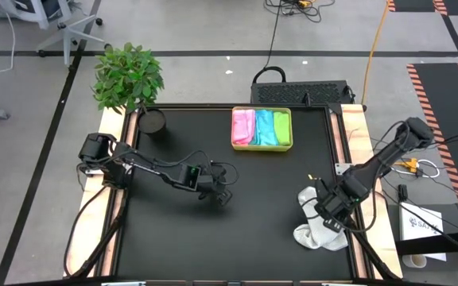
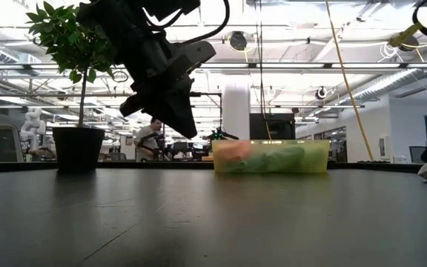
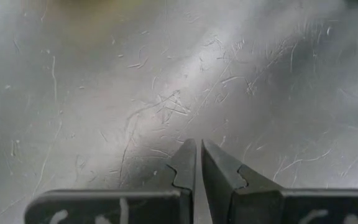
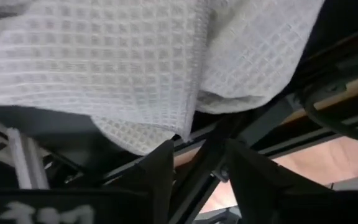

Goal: Fold microfiber towels
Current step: Fold the white microfiber cloth

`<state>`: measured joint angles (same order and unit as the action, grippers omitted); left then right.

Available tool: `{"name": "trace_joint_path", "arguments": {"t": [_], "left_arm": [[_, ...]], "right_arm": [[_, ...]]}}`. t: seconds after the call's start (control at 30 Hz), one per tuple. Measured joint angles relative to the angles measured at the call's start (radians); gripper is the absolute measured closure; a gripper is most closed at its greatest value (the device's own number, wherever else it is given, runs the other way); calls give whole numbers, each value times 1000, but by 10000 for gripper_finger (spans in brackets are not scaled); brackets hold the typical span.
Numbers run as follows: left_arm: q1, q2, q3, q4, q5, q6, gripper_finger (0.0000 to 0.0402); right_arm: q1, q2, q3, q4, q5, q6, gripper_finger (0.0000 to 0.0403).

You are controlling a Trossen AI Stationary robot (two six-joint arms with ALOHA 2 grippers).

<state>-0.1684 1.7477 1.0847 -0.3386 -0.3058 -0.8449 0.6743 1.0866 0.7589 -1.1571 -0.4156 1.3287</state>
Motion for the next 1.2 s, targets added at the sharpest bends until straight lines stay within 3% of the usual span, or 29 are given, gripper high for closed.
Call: {"name": "trace_joint_path", "arguments": {"t": [0.43, 0.77, 1.2], "left_arm": [[0, 0, 0, -1, 0, 4, 376], [0, 0, 0, -1, 0, -2, 376], [0, 0, 0, 0, 0, -3, 376]], "right_arm": [[90, 0, -165, 155, -6, 127, 233], [92, 0, -280, 431, -6, 174, 233], [92, 0, -309, 753, 28, 204, 234]]}}
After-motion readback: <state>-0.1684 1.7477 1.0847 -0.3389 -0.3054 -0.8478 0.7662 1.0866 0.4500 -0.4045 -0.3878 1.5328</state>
